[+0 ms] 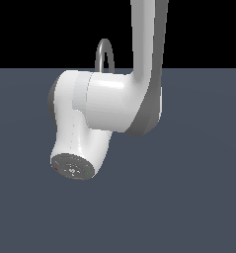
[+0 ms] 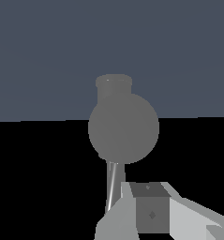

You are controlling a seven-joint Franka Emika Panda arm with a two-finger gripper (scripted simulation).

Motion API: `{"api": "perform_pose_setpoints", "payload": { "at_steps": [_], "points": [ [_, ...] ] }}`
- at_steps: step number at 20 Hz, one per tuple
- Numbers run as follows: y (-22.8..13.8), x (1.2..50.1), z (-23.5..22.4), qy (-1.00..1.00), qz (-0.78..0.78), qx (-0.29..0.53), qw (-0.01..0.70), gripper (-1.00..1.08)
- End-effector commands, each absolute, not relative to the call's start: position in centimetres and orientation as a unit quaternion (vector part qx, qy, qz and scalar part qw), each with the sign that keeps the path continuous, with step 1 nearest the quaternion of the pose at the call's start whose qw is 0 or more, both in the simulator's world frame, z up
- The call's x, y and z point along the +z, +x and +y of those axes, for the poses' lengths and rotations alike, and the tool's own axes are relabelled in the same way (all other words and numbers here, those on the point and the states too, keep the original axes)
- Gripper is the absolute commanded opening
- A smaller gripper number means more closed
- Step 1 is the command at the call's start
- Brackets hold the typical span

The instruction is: Turn on the faucet by rotating a designated handle.

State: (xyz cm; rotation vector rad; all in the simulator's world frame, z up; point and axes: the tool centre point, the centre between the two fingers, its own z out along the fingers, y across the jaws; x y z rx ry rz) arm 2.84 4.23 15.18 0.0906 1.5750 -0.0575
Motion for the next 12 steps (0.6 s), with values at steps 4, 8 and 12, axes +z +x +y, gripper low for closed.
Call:
{"api": "perform_pose_setpoints", "payload": {
  "at_steps": [4, 8, 12],
  "points": [
    [2.6, 14.6, -1.3, 0.047, 0.706, -0.047, 0.705, -1.00],
    [2.7, 14.1, 2.2, 0.051, 0.705, -0.031, 0.707, -1.00],
    [2.6, 12.8, 0.5, 0.050, 0.705, -0.036, 0.706, -1.00]
  ]
}}
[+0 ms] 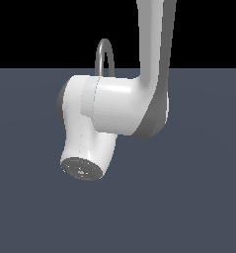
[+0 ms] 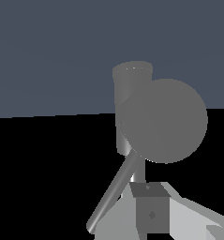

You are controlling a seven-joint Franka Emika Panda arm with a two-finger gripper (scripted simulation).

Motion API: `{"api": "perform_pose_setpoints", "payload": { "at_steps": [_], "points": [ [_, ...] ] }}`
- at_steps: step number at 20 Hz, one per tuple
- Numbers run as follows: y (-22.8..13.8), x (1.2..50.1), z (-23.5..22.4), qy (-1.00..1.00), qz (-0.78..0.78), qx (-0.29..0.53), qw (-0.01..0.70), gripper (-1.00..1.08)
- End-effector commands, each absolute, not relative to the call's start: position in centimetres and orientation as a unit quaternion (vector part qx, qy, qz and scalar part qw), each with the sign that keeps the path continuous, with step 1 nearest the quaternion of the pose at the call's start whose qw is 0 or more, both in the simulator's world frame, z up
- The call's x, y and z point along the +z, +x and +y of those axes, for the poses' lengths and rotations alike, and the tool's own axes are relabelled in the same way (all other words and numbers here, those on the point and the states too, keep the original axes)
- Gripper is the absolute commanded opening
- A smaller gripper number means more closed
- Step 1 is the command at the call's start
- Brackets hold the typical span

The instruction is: Turn on the faucet by rotating a designated handle.

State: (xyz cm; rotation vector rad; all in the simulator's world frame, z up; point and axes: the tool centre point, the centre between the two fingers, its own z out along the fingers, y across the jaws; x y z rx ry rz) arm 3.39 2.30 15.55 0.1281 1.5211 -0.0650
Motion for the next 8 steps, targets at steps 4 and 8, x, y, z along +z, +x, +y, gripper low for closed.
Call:
{"api": "perform_pose_setpoints", "payload": {
  "at_steps": [4, 8],
  "points": [
    [2.5, 11.5, -1.1, 0.049, 0.705, -0.042, 0.706, -1.00],
    [2.4, 10.5, -2.4, 0.048, 0.705, -0.047, 0.706, -1.00]
  ]
}}
